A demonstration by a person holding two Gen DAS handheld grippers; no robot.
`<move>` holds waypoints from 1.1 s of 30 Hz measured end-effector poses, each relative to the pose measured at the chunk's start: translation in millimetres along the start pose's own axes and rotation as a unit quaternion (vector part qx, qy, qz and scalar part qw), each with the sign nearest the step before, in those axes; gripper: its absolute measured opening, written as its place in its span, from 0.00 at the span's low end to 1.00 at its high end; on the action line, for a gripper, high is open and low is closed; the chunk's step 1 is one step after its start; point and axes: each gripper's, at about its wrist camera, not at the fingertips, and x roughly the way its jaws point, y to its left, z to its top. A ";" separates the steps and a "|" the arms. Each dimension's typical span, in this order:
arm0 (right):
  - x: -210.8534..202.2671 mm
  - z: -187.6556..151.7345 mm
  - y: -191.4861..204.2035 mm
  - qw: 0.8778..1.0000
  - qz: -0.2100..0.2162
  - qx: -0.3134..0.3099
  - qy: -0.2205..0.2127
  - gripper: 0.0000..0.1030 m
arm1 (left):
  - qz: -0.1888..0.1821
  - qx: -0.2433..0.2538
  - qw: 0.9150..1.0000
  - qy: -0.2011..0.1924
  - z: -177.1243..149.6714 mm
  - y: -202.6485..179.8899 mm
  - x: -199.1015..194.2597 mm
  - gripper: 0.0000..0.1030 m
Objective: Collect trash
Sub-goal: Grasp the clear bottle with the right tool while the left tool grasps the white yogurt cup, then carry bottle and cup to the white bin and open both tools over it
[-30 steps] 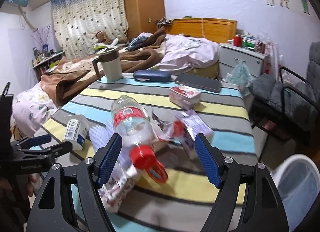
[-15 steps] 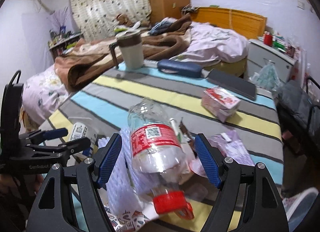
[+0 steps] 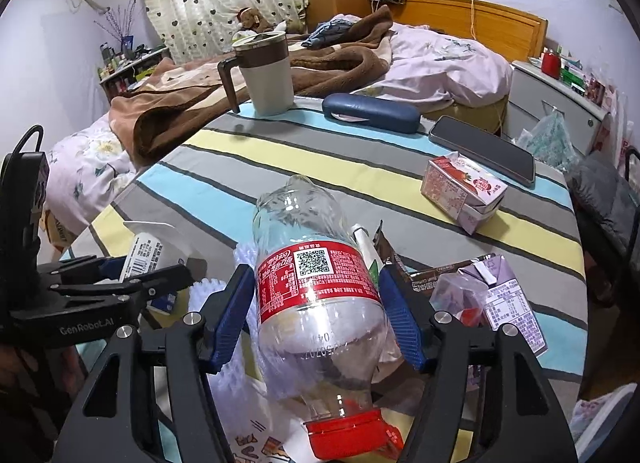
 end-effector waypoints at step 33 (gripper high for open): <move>-50.9 -5.8 -18.0 0.995 -0.022 0.067 -0.077 0.61 | -0.027 0.064 0.995 -0.076 1.7 -47.8 -63.1 0.54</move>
